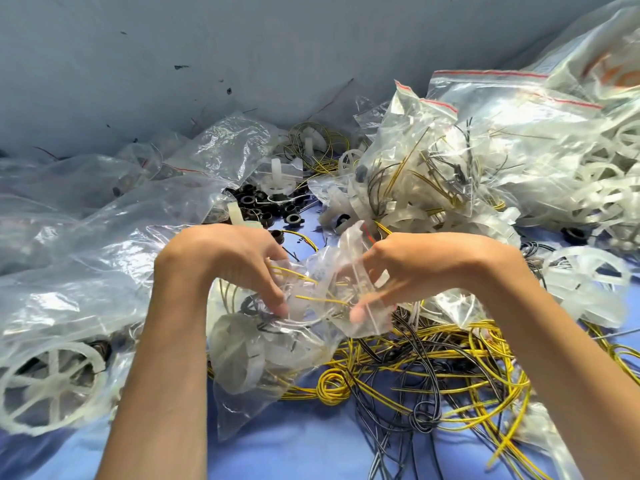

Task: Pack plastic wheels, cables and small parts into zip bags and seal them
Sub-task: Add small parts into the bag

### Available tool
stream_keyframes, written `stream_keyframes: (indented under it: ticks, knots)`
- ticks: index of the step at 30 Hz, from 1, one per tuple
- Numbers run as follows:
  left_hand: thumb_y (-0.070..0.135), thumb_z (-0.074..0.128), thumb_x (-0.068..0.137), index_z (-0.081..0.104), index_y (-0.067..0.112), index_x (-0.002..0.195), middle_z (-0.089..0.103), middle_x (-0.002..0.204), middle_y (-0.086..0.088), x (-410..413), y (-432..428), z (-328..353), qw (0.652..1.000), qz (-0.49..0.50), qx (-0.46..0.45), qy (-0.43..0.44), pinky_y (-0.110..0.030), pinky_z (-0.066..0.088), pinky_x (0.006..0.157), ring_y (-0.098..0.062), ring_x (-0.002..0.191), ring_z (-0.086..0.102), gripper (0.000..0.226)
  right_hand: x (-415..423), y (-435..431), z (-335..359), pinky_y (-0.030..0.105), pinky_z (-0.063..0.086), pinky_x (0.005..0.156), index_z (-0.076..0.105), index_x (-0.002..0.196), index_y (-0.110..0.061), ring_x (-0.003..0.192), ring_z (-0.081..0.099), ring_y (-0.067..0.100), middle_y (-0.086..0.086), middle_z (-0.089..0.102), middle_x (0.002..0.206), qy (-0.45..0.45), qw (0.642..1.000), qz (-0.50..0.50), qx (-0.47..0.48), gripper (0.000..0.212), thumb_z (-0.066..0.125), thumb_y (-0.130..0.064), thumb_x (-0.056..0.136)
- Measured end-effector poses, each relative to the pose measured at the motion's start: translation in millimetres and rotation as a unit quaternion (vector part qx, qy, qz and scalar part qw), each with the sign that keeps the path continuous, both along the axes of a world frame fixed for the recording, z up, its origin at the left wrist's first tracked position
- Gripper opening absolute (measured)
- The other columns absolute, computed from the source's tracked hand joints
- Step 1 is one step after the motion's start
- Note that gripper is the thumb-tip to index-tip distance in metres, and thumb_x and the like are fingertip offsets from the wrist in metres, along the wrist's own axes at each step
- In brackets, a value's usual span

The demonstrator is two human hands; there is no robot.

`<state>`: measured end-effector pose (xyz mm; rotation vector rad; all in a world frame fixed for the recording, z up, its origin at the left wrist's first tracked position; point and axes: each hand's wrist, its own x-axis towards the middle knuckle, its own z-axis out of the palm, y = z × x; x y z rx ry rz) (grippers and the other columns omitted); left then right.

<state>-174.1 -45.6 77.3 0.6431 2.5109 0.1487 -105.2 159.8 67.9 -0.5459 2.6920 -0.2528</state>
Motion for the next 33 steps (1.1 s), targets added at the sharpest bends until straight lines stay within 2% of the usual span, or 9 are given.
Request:
stream_keyframes:
  ticks: [4,8,13,15,18,20,23,27,33]
  knots:
    - [0.035,0.084,0.064,0.060,0.028,0.062,0.055,0.050,0.018,-1.5,1.0,-2.1,1.000,-0.007,0.016,-0.021,-0.024,0.036,0.060,0.001,0.047,0.049,0.026,-1.6,2.1,0.6,0.027,0.045,0.095,0.016,0.149,-0.041,0.112,0.057,0.008,-0.010,0.056,0.134,-0.016,1.000,-0.001,-0.002,0.089,0.065,-0.057,0.077]
    - [0.040,0.082,0.066,0.066,0.022,0.074,0.060,0.061,0.009,2.9,3.9,0.7,0.999,-0.037,0.028,-0.026,-0.027,0.040,0.065,-0.012,0.059,0.054,0.025,-3.7,7.2,0.4,0.034,0.038,0.104,0.001,0.149,-0.043,0.118,0.054,0.015,-0.005,0.057,0.134,-0.010,0.999,-0.025,-0.028,0.075,0.045,-0.056,0.090]
    - [0.031,0.062,0.056,0.056,0.021,0.061,0.047,0.046,0.006,10.3,9.2,12.6,0.987,-0.066,0.109,0.093,-0.025,0.033,0.046,-0.011,0.044,0.042,0.012,-5.7,15.7,3.2,0.041,0.042,0.099,0.042,0.134,-0.019,0.111,0.056,0.029,0.013,0.060,0.124,0.036,0.997,-0.060,-0.033,0.065,0.026,-0.062,0.088]
    - [0.015,0.065,0.061,0.053,0.015,0.063,0.048,0.044,0.008,9.8,9.2,15.7,0.964,-0.043,0.194,0.175,-0.020,0.033,0.040,-0.005,0.038,0.040,0.012,-5.8,18.1,5.4,0.042,0.038,0.105,0.031,0.144,-0.022,0.122,0.051,0.030,0.013,0.051,0.139,0.050,0.995,-0.068,-0.045,0.071,0.024,-0.063,0.086]
    - [0.011,0.068,0.063,0.058,0.017,0.072,0.054,0.048,0.013,11.7,13.4,19.7,0.934,-0.024,0.243,0.260,-0.015,0.032,0.039,-0.003,0.039,0.042,0.015,-6.7,24.7,8.9,0.032,0.025,0.114,0.000,0.151,-0.035,0.137,0.036,0.019,-0.001,0.029,0.154,0.083,0.989,-0.062,-0.107,0.066,0.041,-0.027,0.101]
    - [0.040,0.075,0.057,0.061,0.027,0.090,0.061,0.055,0.023,16.7,14.7,24.5,0.966,-0.039,0.198,0.164,-0.014,0.041,0.050,0.005,0.046,0.052,0.038,-6.2,30.6,11.4,0.030,0.028,0.112,0.007,0.152,-0.033,0.136,0.036,0.015,-0.003,0.032,0.153,0.096,0.988,-0.076,-0.095,0.072,0.043,-0.007,0.095]
    - [0.076,0.062,0.053,0.054,0.040,0.113,0.071,0.086,0.026,23.0,14.8,29.6,0.990,-0.074,0.120,0.020,-0.027,0.048,0.086,0.009,0.085,0.064,0.070,-6.5,36.9,9.4,0.034,0.040,0.103,0.039,0.141,-0.035,0.118,0.051,0.016,-0.003,0.055,0.135,0.082,0.990,-0.090,-0.065,0.055,0.041,-0.005,0.095]
    - [0.050,0.067,0.079,0.057,0.037,0.109,0.072,0.096,0.018,10.3,13.0,24.0,0.974,-0.033,0.204,0.090,-0.029,0.053,0.081,0.004,0.089,0.064,0.034,-0.2,33.2,14.5,0.008,0.040,0.072,0.062,0.091,-0.061,0.074,0.053,-0.010,-0.032,0.063,0.080,0.063,0.989,-0.081,-0.105,0.053,0.039,-0.014,0.100]
    - [0.058,0.073,0.067,0.054,0.031,0.117,0.064,0.096,0.021,-1.7,9.3,3.5,0.999,-0.016,0.041,0.027,-0.030,0.047,0.092,-0.005,0.097,0.062,0.059,-2.9,30.9,11.5,0.028,0.034,0.060,0.054,0.085,-0.008,0.062,0.039,0.011,-0.007,0.045,0.065,0.062,0.985,-0.105,-0.125,0.034,0.035,-0.029,0.102]
